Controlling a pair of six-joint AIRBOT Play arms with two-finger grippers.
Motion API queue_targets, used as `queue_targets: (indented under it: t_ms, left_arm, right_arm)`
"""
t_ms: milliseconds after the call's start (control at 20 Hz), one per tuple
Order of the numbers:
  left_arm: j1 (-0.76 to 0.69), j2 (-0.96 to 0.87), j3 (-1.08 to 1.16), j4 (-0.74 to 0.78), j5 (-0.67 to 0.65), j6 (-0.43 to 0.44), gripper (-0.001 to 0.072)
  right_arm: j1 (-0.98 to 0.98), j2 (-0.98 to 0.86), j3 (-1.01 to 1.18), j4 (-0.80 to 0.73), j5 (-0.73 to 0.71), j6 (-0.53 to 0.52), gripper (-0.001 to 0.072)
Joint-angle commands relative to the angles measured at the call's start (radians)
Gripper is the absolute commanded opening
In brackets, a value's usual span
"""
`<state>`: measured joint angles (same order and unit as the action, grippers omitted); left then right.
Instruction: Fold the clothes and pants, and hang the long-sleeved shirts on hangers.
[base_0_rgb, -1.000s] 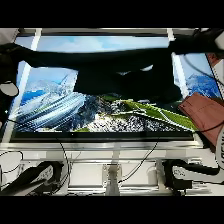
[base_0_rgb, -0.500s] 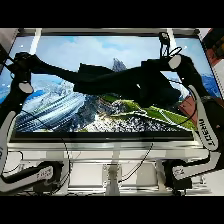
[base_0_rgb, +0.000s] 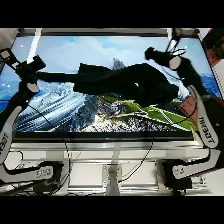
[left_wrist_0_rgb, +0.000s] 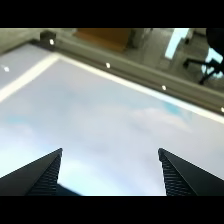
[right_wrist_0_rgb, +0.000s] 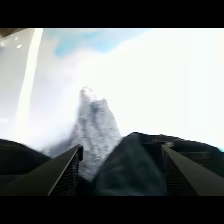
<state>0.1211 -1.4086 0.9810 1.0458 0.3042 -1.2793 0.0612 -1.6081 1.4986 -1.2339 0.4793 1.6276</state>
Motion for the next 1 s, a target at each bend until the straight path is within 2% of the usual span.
queue_targets:
  t_ms: [0, 100, 200, 300, 450, 550, 700, 850, 950]
  left_arm:
    - [0.106, 0.075, 0.003, -0.002, -0.436, -0.007, 0.0711]
    - [0.177, 0.118, 0.003, -0.001, -0.730, -0.006, 0.0700]
    - [0.220, 0.134, 0.003, -0.002, -0.920, 0.036, 0.0700]
    - [0.228, 0.136, 0.003, -0.002, -0.993, 0.051, 0.0700]
    - [0.217, 0.136, 0.003, -0.080, -1.001, 0.054, 0.0700]
    - [0.211, 0.136, 0.003, -0.142, -1.001, 0.054, 0.0700]
    - [0.194, 0.136, 0.003, -0.150, -1.002, 0.054, 0.0700]
    - [0.171, 0.133, 0.002, -0.150, -1.009, 0.053, 0.0699]
    - [0.139, 0.119, 0.002, -0.150, -1.048, 0.053, 0.0699]
  right_arm:
    - [-0.129, 0.070, 0.005, -0.052, 0.234, 0.013, 0.0545]
    - [-0.238, 0.095, 0.005, -0.063, 0.426, 0.004, 0.0545]
    - [-0.343, 0.093, 0.004, -0.061, 0.628, 0.004, 0.0544]
    - [-0.425, 0.087, -0.012, -0.035, 0.807, 0.002, 0.0543]
    - [-0.475, 0.087, -0.093, -0.018, 0.941, 0.000, 0.0546]
    - [-0.478, 0.087, -0.165, -0.002, 0.937, 0.000, 0.0547]
    - [-0.475, 0.087, -0.281, 0.146, 0.843, -0.002, 0.0547]
    - [-0.433, 0.087, -0.363, 0.347, 0.695, -0.092, 0.0547]
    - [-0.383, 0.087, -0.377, 0.420, 0.586, -0.131, 0.0546]
